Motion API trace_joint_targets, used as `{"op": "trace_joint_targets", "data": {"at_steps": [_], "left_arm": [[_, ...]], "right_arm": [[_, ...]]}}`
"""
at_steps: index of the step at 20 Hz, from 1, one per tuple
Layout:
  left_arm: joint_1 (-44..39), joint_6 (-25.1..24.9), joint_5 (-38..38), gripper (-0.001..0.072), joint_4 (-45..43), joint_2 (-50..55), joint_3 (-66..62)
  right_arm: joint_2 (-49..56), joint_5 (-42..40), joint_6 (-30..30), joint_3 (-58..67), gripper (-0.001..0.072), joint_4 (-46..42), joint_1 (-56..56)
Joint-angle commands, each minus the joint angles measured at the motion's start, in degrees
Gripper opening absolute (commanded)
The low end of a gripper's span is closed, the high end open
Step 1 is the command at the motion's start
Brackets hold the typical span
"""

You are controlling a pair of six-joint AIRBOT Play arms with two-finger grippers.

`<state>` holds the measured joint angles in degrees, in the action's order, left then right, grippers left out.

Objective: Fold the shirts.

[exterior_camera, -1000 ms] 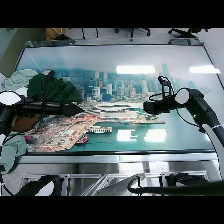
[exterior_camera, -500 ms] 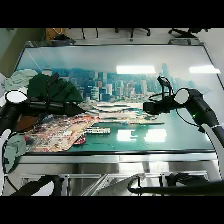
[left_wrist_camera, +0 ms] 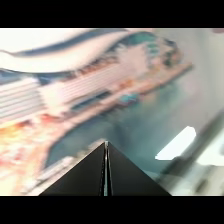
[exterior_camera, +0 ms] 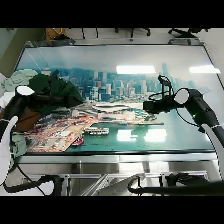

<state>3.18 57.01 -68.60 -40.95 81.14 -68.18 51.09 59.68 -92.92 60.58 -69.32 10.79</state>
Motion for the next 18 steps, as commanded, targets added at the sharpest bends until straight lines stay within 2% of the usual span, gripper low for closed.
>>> {"op": "trace_joint_targets", "data": {"at_steps": [1,3,7,8,9,10,11,15,18], "left_arm": [[2.1,2.5,2.2,0.0011,-15.2,1.7,-9.1],[2.1,2.5,2.3,0.0012,-20.2,1.7,-12.5],[2.4,2.5,9.1,0.0018,-21.5,2.4,-13.4],[2.8,2.5,10.4,0.0221,-23.3,3.0,-13.4],[3.3,3.1,11.4,0.0695,-26.3,4.0,-13.4],[4.2,4.3,12.0,0.0672,-28.7,5.2,-13.4],[5.2,4.6,12.0,0.0672,-30.0,6.6,-13.4],[7.8,4.6,13.4,0.0672,-30.0,13.7,-13.4],[7.3,4.6,15.6,0.0671,-30.1,19.0,-13.4]], "right_arm": [[0.0,-1.3,0.0,0.0,0.0019,0.2,0.0],[0.0,-2.5,0.0,0.0,0.0019,0.2,0.0],[0.0,-2.5,0.0,0.0,0.0028,-0.4,-0.2],[0.0,-2.5,0.0,0.0,0.0045,-0.5,-0.2],[0.0,-2.6,0.0,0.0,0.0240,-0.7,-0.2],[0.0,-2.7,0.0,0.0,0.0523,-1.4,-0.2],[0.0,-2.7,0.0,0.0,0.0614,-1.9,-0.2],[0.8,-2.7,0.0,0.0,0.0618,-6.9,-0.2],[2.5,-2.7,0.0,0.0,0.0619,-7.2,-0.2]]}}
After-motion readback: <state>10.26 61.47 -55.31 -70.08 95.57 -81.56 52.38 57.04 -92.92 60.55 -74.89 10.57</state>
